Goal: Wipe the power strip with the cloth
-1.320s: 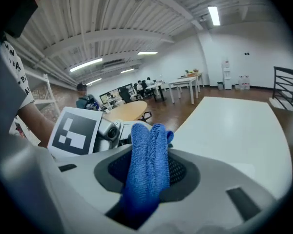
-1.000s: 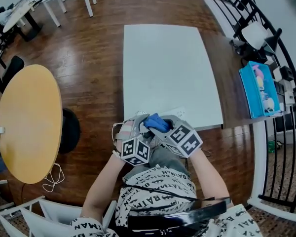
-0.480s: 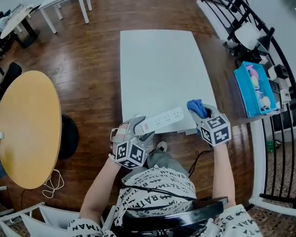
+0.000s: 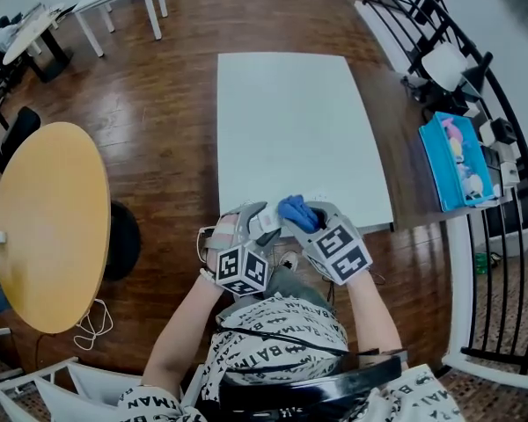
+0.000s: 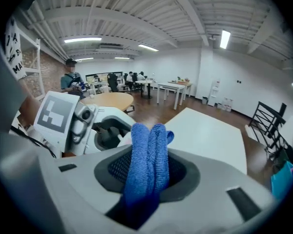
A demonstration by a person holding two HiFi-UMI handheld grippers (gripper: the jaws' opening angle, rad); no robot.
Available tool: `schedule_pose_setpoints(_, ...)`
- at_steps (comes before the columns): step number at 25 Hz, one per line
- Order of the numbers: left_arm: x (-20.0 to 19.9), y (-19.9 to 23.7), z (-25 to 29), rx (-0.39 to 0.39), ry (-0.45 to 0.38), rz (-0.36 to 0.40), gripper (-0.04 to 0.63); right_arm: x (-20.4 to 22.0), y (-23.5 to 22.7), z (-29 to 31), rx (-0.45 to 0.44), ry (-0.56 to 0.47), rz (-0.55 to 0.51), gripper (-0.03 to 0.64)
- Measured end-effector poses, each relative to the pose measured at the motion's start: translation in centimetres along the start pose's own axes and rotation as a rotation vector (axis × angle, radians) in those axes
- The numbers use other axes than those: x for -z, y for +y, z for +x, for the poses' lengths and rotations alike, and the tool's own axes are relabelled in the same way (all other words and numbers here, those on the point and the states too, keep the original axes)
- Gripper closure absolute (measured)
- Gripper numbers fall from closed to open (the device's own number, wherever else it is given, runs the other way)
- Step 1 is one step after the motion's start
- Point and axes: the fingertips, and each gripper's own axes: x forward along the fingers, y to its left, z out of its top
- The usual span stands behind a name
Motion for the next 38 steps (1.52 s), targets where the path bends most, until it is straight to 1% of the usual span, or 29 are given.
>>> schedule_pose_setpoints(3, -0.4, -0.1, 0.3, 0.000, -0.002, 0.016, 0.305, -2.0, 4.5, 1.0, -0.123, -0.008, -0.053, 0.480)
schedule_pose_setpoints(5, -0.4, -0.2, 0.3, 0.003, -0.005, 0.047, 0.305, -2.4, 6.1, 1.2, -0.168, 0.017, -0.115, 0.480)
schedule_pose_setpoints(6, -0.4, -0.2, 0.1, 0.005, -0.006, 0.064, 0.305, -2.4, 6.1, 1.0, -0.179, 0.030, -0.140, 0.480)
schedule_pose_setpoints(8, -0.3, -0.3, -0.3, 0.007, -0.009, 0.101, 0.305, -2.4, 4.3, 0.1, -0.182, 0.042, -0.151, 0.480)
schedule_pose_setpoints(10, -0.3, -0.2, -1.0, -0.001, -0.017, 0.146, 0.305, -2.7, 0.8, -0.9, -0.146, 0.067, -0.167, 0.480)
schedule_pose_setpoints(12, -0.4, -0.4, -1.6, -0.007, -0.023, 0.199, 0.305, -2.7, -2.1, -1.3, -0.128, 0.133, -0.232, 0.480)
schedule_pose_setpoints(13, -0.5, -0.6, -1.7, -0.005, -0.023, 0.230, 0.305, -2.7, -2.7, -1.2, -0.145, 0.170, -0.272, 0.480)
schedule_pose_setpoints(14, -0.7, -0.8, -1.7, 0.000, -0.021, 0.265, 0.305, -2.7, -2.8, -1.0, -0.177, 0.200, -0.311, 0.480)
schedule_pose_setpoints(16, -1.0, -1.2, -1.7, 0.016, -0.020, 0.332, 0.305, -2.8, -1.9, -0.4, -0.268, 0.242, -0.383, 0.480)
schedule_pose_setpoints(19, -1.6, -1.8, -1.9, 0.038, -0.027, 0.397, 0.307, -1.8, -0.1, 0.6, -0.391, 0.316, -0.482, 0.480)
schedule_pose_setpoints(22, -1.6, -2.6, -2.3, 0.062, -0.045, 0.463, 0.305, -1.3, 1.7, 0.9, -0.469, 0.371, -0.539, 0.480)
schedule_pose_setpoints(24, -1.6, -3.0, -2.5, 0.077, -0.063, 0.486, 0.305, -0.9, 2.0, 0.9, -0.503, 0.390, -0.556, 0.480)
schedule_pose_setpoints(27, -1.4, -2.8, -2.9, 0.074, -0.071, 0.458, 0.305, 0.0, 1.1, 0.5, -0.492, 0.415, -0.552, 0.480)
schedule_pose_setpoints(29, -1.1, -2.3, -3.1, 0.067, -0.070, 0.430, 0.305, 0.7, -0.3, 0.1, -0.455, 0.434, -0.531, 0.480)
schedule_pose_setpoints(31, -0.8, -1.8, -3.3, 0.063, -0.072, 0.397, 0.305, 1.8, -2.3, -0.3, -0.411, 0.433, -0.503, 0.480)
schedule_pose_setpoints(33, -0.4, -1.3, -3.6, 0.060, -0.080, 0.348, 0.305, 2.7, -4.4, -1.0, -0.362, 0.414, -0.446, 0.480)
schedule_pose_setpoints(35, -0.3, -0.9, -3.8, 0.054, -0.088, 0.283, 0.305, 3.5, -6.3, -1.9, -0.311, 0.382, -0.364, 0.480)
schedule_pose_setpoints(38, -0.4, -0.1, -3.7, 0.038, -0.094, 0.191, 0.305, 3.8, -8.1, -2.8, -0.248, 0.287, -0.237, 0.480)
